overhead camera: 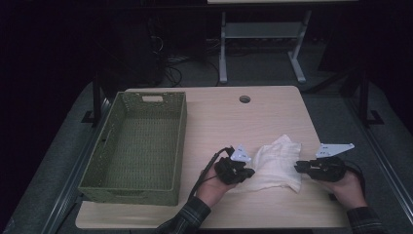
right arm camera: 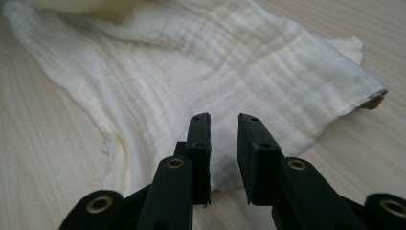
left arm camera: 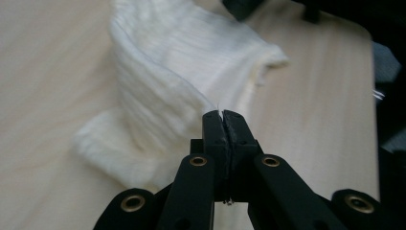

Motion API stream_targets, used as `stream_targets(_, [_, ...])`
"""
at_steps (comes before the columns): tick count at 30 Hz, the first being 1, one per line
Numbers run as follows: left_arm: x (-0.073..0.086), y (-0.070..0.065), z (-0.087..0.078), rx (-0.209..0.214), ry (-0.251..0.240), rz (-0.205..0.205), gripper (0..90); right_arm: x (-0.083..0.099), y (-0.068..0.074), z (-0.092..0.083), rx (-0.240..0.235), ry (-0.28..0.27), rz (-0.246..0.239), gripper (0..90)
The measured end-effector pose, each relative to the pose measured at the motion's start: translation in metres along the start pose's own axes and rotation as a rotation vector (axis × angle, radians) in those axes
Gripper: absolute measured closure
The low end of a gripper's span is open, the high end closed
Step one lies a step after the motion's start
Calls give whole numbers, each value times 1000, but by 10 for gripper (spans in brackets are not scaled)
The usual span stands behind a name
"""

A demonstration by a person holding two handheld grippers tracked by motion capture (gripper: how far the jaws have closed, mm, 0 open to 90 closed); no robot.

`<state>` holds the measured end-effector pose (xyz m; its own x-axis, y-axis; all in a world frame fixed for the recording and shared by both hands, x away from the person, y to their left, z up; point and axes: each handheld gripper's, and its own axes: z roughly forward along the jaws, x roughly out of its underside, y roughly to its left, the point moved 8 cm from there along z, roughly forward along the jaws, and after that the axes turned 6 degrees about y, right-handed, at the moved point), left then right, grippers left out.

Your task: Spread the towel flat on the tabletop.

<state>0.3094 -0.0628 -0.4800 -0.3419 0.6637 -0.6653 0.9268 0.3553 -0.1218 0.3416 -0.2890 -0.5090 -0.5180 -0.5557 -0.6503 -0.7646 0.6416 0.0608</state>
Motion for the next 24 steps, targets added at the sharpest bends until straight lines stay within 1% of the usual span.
stream_targets(1, [3,-6,4,22,21,14,890,1,0,-1,2,3,11,746])
stream_targets(2, [6,-13,10,46,41,17,890,1,-1,-1,5,1,9,746])
stream_targets(3, [11,-22,20,77,72,29,889,2,-1,0,7,5,12,746])
stream_targets(4, [11,-22,20,77,72,29,887,2,-1,0,7,5,12,746])
stream_targets(5, [15,-28,26,103,102,47,887,2,-1,0,10,6,11,746])
stream_targets(6, [17,-31,31,117,117,56,883,2,-2,-1,11,6,11,745])
stream_targets(7, [18,-34,34,126,131,58,860,2,-2,-1,13,5,16,745])
stream_targets(9, [15,-32,31,127,111,51,791,3,-2,-2,14,3,15,744])
stream_targets(11, [10,-25,23,104,75,41,744,3,-2,-3,16,2,17,744])
stream_targets(12, [10,-25,23,104,75,41,724,3,-2,-3,16,2,17,744])
stream_targets(13, [7,-19,16,89,52,29,724,3,-2,-3,17,1,19,743])
stream_targets(14, [5,-8,6,60,17,4,709,3,-4,-4,18,-1,19,742])
stream_targets(15, [5,-1,1,38,3,-13,707,3,-4,-4,18,-1,19,742])
stream_targets(16, [5,-1,1,38,3,-13,706,4,-4,-4,20,-2,17,741])
stream_targets(17, [6,15,-7,-13,-19,-46,702,3,-4,-5,21,-3,14,741])
stream_targets(18, [8,23,-10,-35,-25,-58,697,3,-4,-5,21,-3,16,741])
stream_targets(19, [9,29,-11,-53,-34,-79,688,3,-4,-5,21,-2,17,741])
stream_targets(20, [9,29,-11,-53,-34,-79,672,3,-4,-5,21,-2,17,741])
stream_targets(21, [12,38,-12,-68,-36,-97,672,3,-4,-4,21,-2,14,741])
stream_targets(23, [14,46,-13,-91,-47,-123,617,3,-3,-4,20,2,14,741])
stream_targets(24, [15,49,-12,-91,-56,-126,604,3,-3,-3,19,3,14,741])
